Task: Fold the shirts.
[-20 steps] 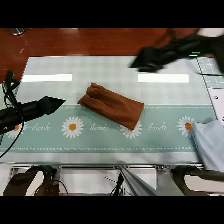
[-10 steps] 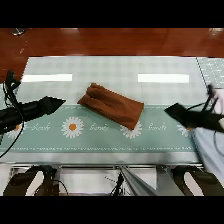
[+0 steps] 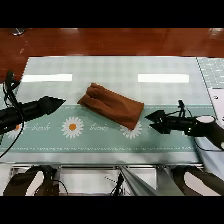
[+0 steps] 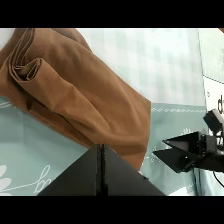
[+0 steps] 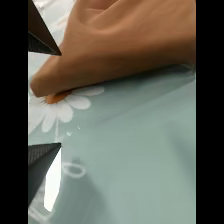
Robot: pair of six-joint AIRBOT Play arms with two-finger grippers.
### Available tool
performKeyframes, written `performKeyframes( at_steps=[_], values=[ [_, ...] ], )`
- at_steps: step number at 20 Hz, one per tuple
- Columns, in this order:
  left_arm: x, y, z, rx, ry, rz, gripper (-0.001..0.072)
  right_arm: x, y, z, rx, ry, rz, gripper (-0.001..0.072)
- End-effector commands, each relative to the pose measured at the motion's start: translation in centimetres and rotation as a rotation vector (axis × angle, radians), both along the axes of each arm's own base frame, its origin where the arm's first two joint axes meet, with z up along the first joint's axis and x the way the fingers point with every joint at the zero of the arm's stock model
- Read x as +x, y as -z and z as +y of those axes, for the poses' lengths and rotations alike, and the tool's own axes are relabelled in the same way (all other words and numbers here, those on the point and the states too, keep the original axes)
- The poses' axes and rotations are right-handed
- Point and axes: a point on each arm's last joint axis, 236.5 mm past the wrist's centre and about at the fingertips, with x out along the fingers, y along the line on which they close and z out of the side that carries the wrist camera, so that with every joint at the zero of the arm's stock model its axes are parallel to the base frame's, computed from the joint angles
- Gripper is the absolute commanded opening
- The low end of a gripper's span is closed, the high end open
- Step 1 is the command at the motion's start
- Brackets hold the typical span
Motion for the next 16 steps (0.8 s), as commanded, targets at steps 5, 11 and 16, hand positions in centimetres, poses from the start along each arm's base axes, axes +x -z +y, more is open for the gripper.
performKeyframes(
  at_steps=[5, 11, 16],
  values=[
    [0.3, -0.1, 0.2, -0.003, -0.013, -0.007, 0.0019, 3.3, 0.2, 7.2, 0.054, -0.242, -0.024, 0.0621],
    [0.3, -0.1, 0.1, -0.002, -0.013, -0.007, 0.0019, 4.7, -2.3, 10.9, 0.014, -0.442, -0.129, 0.0023],
    [0.3, -0.2, 0.1, -0.023, -0.024, 0.007, 0.0019, 8.1, -11.9, 12.0, -0.052, -0.597, -0.323, 0.0023]
  ],
)
